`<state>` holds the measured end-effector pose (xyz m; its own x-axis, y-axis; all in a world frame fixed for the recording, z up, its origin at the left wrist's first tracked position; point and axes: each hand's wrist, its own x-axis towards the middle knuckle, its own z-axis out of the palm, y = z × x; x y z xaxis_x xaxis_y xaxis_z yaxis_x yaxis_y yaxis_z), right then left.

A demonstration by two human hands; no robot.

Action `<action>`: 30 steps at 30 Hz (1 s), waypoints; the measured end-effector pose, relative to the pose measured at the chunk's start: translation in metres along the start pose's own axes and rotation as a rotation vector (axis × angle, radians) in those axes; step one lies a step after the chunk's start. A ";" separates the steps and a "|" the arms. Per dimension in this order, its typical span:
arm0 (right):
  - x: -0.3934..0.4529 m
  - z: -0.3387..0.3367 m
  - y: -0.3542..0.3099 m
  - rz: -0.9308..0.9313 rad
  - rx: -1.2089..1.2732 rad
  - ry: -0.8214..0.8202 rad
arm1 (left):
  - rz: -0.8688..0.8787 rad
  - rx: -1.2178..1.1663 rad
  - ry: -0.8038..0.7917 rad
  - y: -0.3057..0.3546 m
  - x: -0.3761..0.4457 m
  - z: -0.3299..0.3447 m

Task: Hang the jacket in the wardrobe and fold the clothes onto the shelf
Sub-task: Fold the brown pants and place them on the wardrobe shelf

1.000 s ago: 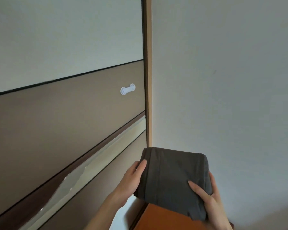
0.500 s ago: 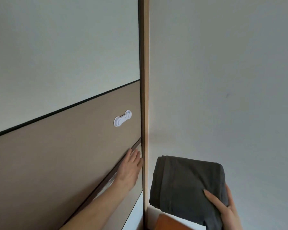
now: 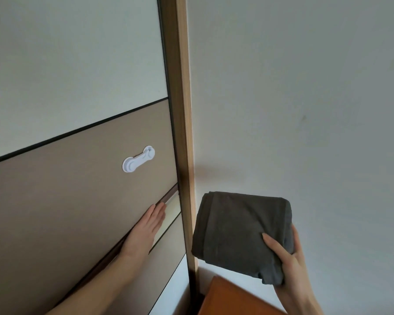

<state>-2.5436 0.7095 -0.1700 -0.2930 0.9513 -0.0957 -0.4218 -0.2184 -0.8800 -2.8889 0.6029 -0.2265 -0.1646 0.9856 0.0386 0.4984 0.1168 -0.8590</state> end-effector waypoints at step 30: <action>0.040 -0.005 0.014 0.093 -0.057 -0.190 | 0.115 0.034 -0.453 -0.056 0.059 -0.069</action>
<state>-2.5573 0.7458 -0.1882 -0.4869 0.8685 -0.0928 -0.3376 -0.2852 -0.8971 -2.8676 0.6627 -0.1414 -0.4688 0.8382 -0.2785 0.5080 -0.0021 -0.8614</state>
